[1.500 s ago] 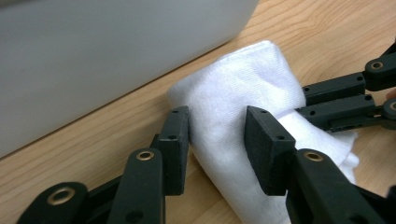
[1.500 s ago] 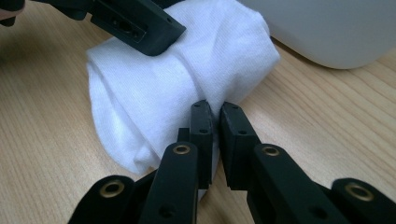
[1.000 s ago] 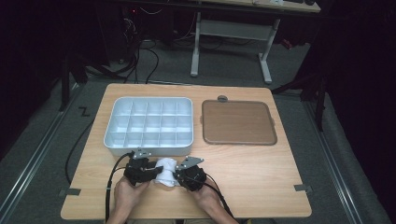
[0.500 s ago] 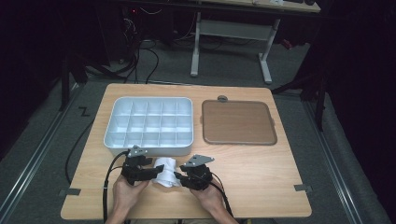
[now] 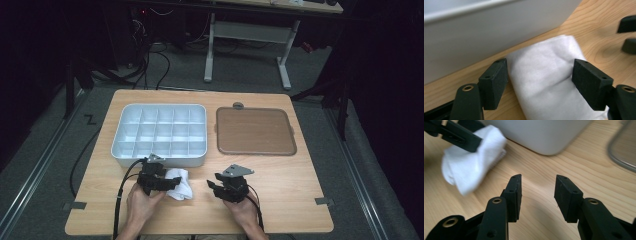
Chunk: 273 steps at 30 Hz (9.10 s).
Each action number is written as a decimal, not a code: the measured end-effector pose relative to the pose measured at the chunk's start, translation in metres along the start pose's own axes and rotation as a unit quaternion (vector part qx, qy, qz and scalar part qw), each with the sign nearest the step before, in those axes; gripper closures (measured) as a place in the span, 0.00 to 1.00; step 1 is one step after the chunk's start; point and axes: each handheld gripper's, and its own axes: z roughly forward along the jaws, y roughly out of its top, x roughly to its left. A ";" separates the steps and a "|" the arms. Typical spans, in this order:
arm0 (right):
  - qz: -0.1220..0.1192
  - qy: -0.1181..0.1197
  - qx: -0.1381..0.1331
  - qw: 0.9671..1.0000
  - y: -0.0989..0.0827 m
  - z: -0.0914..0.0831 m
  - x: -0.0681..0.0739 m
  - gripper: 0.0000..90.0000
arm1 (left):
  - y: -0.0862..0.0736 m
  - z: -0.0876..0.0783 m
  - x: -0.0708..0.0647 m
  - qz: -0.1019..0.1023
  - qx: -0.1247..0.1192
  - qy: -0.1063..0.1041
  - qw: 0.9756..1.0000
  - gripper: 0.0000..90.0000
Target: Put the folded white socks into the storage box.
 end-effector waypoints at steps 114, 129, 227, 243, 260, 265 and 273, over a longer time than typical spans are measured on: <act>0.089 -0.178 0.025 0.980 -0.062 -0.056 -0.111 0.39 | 0.041 -0.062 -0.008 -0.014 -0.010 -0.063 0.998 0.81; 0.089 -0.177 0.025 0.980 -0.062 -0.056 -0.111 0.39 | 0.067 -0.068 -0.012 -0.026 -0.019 -0.081 0.996 0.81; 0.090 -0.180 0.026 0.979 -0.061 -0.055 -0.110 0.38 | 0.119 0.015 0.033 -0.076 -0.024 -0.036 0.996 0.80; 0.091 -0.180 0.026 0.979 -0.061 -0.055 -0.110 0.38 | 0.105 0.025 0.033 -0.010 -0.011 0.007 1.000 0.81; 0.091 -0.180 0.026 0.979 -0.061 -0.055 -0.110 0.38 | 0.096 0.032 0.032 0.023 0.002 0.029 0.999 0.81; 0.091 -0.180 0.026 0.979 -0.061 -0.055 -0.110 0.38 | 0.095 0.033 0.032 0.028 0.002 0.034 0.999 0.81; 0.091 -0.180 0.026 0.979 -0.061 -0.055 -0.110 0.38 | 0.089 0.037 0.028 0.059 0.005 0.052 0.997 0.81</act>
